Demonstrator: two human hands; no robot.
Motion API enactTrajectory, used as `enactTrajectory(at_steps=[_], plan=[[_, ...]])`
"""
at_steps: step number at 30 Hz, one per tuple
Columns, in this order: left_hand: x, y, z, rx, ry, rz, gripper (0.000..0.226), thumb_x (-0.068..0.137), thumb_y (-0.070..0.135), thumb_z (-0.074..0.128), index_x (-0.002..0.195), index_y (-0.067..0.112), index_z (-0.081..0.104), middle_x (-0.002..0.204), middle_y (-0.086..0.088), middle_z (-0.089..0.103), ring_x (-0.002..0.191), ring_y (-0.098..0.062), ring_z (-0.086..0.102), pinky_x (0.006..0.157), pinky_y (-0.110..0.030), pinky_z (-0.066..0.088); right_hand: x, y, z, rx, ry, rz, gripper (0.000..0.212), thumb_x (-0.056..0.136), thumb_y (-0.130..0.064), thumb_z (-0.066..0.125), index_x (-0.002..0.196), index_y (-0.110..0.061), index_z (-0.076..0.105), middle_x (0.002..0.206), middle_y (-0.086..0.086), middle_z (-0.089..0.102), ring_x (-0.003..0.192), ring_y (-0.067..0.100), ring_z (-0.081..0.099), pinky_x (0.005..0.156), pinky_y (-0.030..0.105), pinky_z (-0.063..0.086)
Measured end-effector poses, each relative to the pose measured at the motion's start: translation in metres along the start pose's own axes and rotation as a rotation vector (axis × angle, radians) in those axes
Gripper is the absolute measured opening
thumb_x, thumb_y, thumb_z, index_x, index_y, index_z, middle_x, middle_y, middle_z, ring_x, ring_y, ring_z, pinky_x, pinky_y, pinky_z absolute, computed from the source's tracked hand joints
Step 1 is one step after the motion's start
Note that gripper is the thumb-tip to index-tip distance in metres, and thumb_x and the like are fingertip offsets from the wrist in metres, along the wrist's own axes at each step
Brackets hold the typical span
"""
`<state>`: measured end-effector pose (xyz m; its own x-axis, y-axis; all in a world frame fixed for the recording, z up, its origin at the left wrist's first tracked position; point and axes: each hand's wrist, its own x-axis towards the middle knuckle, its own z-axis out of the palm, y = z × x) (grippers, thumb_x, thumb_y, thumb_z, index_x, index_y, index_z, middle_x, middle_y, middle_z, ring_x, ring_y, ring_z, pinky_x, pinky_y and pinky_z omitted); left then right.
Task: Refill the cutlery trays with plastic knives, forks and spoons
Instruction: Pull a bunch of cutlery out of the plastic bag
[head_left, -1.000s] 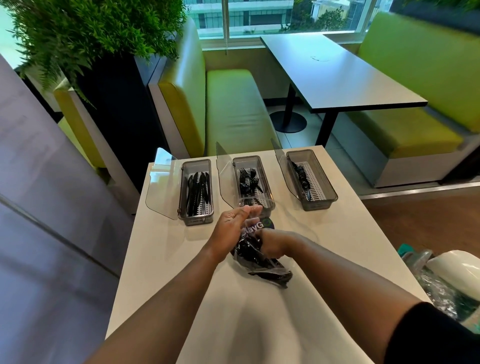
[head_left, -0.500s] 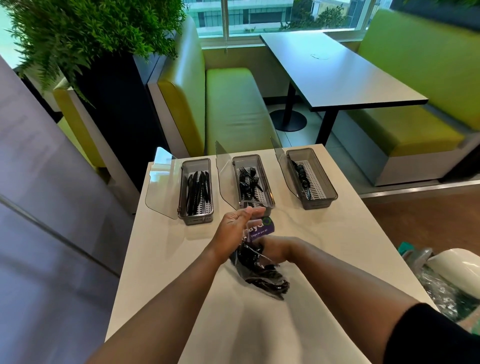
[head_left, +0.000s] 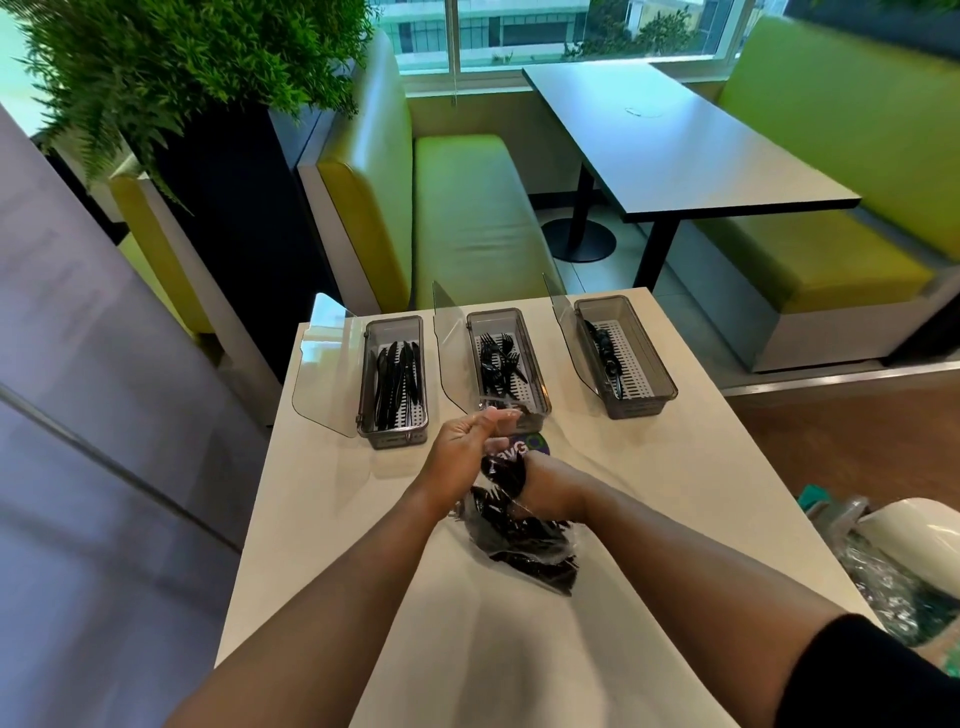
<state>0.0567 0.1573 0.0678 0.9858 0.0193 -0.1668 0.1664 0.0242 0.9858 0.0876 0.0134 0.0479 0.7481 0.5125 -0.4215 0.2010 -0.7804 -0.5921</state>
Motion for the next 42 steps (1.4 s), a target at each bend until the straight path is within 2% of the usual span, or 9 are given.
enactTrajectory(at_steps=[5,10,13,17,21,27,31,38,42], plan=[[-0.001,-0.011,-0.004,0.038,0.022,-0.057,0.04,0.109,0.031,0.037,0.121,0.013,0.071,0.115,-0.009,0.074,0.1,-0.021,0.071,0.063,-0.008,0.047,0.003,0.005,-0.002,0.098,-0.055,0.094,0.045,0.071,-0.004,0.077,0.113,-0.013,0.064,0.102,0.01,0.07,0.094,0.025,0.068,0.079,0.035,0.06],[0.001,-0.011,-0.003,0.064,0.019,-0.059,0.037,0.109,0.034,0.038,0.109,0.028,0.074,0.114,-0.006,0.075,0.093,-0.017,0.072,0.08,-0.025,0.049,0.004,0.008,0.001,0.14,-0.096,0.093,0.04,0.068,-0.007,0.077,0.107,-0.011,0.068,0.099,0.013,0.072,0.093,0.028,0.071,0.083,0.048,0.061],[0.0,-0.009,-0.004,0.067,0.026,-0.076,0.036,0.109,0.037,0.038,0.109,0.03,0.074,0.113,-0.003,0.075,0.092,-0.016,0.072,0.079,-0.031,0.047,0.001,0.005,-0.004,0.146,-0.12,0.11,0.033,0.072,-0.004,0.075,0.104,-0.01,0.068,0.1,0.016,0.072,0.094,0.03,0.071,0.084,0.047,0.061],[-0.001,-0.01,-0.005,0.072,0.03,-0.078,0.037,0.11,0.031,0.036,0.112,0.021,0.072,0.112,-0.007,0.073,0.088,-0.014,0.071,0.061,-0.011,0.046,0.001,0.0,-0.009,0.086,-0.137,0.117,0.02,0.078,-0.002,0.072,0.086,-0.017,0.062,0.088,0.007,0.067,0.089,0.027,0.068,0.077,0.036,0.059],[0.002,-0.014,-0.007,0.085,0.028,-0.09,0.042,0.11,0.033,0.035,0.12,0.014,0.071,0.114,-0.01,0.072,0.091,-0.017,0.071,0.06,-0.013,0.047,0.003,-0.005,-0.012,-0.001,-0.156,0.135,0.016,0.081,-0.008,0.07,0.091,-0.016,0.06,0.083,0.003,0.063,0.078,0.021,0.064,0.061,0.027,0.05],[0.008,-0.019,-0.01,0.076,0.075,-0.144,0.044,0.108,0.039,0.037,0.113,0.012,0.073,0.106,-0.01,0.073,0.083,-0.018,0.066,0.061,-0.026,0.046,0.002,-0.007,-0.023,-0.016,-0.177,0.107,0.027,0.081,-0.006,0.066,0.108,-0.007,0.063,0.101,0.013,0.069,0.089,0.027,0.067,0.081,0.04,0.059],[0.008,-0.019,-0.011,0.113,0.106,-0.187,0.051,0.107,0.045,0.038,0.112,0.007,0.071,0.091,-0.007,0.071,0.062,-0.004,0.063,0.051,-0.015,0.044,0.003,-0.009,-0.037,-0.048,-0.153,0.087,0.038,0.08,-0.007,0.072,0.116,-0.004,0.063,0.106,0.014,0.068,0.096,0.029,0.067,0.086,0.042,0.058],[0.007,-0.026,-0.019,0.126,0.111,-0.326,0.066,0.097,0.069,0.032,0.114,0.016,0.067,0.11,-0.01,0.07,0.078,-0.023,0.069,0.07,-0.033,0.049,-0.007,-0.006,-0.068,0.109,-0.093,0.049,0.035,0.079,0.003,0.073,0.113,0.0,0.065,0.102,0.014,0.068,0.093,0.028,0.067,0.085,0.04,0.058],[0.006,-0.032,-0.023,0.124,0.081,-0.391,0.074,0.093,0.076,0.03,0.113,0.015,0.068,0.099,-0.011,0.072,0.077,-0.027,0.072,0.074,-0.038,0.048,-0.013,0.001,-0.08,0.275,-0.063,0.014,0.021,0.085,0.004,0.066,0.104,0.011,0.063,0.092,0.015,0.065,0.088,0.027,0.064,0.093,0.046,0.054]])
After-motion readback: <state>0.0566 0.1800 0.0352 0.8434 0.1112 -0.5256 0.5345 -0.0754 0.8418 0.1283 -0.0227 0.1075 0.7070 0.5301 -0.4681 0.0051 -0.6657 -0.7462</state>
